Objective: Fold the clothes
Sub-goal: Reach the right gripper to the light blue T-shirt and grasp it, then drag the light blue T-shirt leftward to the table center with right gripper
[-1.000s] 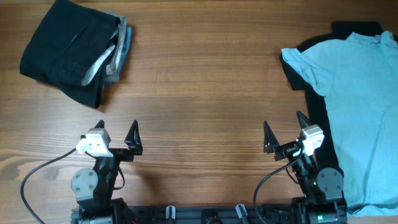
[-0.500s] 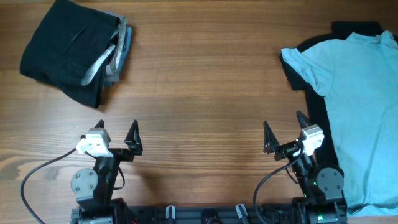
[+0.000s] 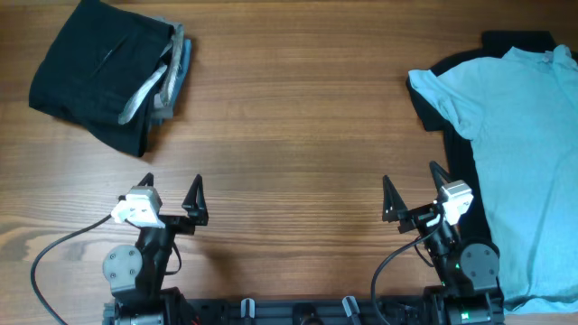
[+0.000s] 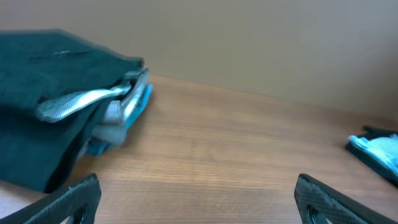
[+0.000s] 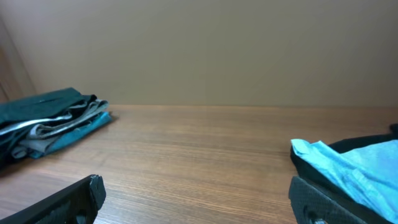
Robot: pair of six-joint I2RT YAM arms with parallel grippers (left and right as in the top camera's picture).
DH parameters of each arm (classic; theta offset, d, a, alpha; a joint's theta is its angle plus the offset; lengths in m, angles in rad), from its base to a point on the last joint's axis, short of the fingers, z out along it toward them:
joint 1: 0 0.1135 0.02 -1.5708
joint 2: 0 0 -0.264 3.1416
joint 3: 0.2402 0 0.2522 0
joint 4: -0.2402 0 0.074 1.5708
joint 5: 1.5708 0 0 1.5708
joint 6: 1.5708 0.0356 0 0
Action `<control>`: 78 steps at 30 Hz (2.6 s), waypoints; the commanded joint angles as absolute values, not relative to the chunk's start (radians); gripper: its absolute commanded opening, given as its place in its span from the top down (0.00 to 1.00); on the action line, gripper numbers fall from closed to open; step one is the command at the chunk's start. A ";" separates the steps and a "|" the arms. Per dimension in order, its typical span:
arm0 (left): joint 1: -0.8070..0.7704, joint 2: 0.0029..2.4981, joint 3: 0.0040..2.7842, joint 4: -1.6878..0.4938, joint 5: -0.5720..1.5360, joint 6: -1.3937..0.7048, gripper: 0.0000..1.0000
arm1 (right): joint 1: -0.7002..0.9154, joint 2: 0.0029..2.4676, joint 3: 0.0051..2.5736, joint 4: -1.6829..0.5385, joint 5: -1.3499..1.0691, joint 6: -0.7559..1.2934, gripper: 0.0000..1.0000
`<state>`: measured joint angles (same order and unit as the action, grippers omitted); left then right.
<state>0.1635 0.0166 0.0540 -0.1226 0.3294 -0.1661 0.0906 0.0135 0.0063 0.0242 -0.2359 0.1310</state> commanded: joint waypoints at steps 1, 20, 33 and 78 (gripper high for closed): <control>0.159 0.020 0.060 0.094 0.471 -0.248 0.00 | 0.094 0.014 0.069 0.050 -0.342 0.156 0.00; 0.159 1.037 1.159 -0.808 0.437 -0.231 0.00 | 0.073 1.343 1.374 -0.910 -0.188 0.102 0.00; 0.159 1.109 1.161 -0.914 0.437 -0.242 0.00 | -0.198 1.971 1.374 -0.322 -0.012 0.176 0.29; 0.160 0.769 1.374 -0.941 0.070 -0.238 0.00 | 1.012 1.589 1.642 -0.826 -0.356 0.097 0.50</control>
